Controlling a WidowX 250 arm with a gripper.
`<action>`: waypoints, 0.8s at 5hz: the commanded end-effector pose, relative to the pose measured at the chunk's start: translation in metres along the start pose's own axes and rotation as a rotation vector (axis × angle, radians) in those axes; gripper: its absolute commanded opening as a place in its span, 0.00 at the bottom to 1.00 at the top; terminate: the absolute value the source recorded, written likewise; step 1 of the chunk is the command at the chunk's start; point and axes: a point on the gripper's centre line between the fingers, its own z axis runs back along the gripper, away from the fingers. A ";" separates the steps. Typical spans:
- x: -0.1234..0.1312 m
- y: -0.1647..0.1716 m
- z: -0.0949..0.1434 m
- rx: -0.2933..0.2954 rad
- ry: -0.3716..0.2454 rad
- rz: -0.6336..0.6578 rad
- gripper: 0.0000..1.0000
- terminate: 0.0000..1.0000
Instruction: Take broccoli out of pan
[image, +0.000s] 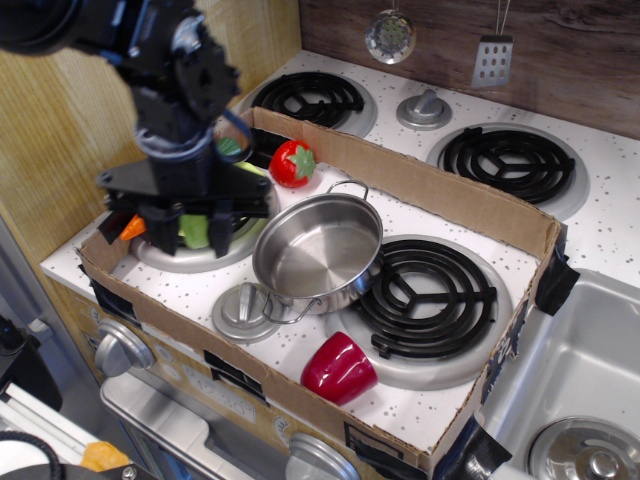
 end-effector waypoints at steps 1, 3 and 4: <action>-0.012 0.022 -0.028 -0.029 -0.004 0.140 0.00 0.00; -0.014 0.021 -0.039 -0.055 -0.001 0.139 1.00 0.00; -0.007 0.018 -0.033 -0.042 -0.019 0.120 1.00 0.00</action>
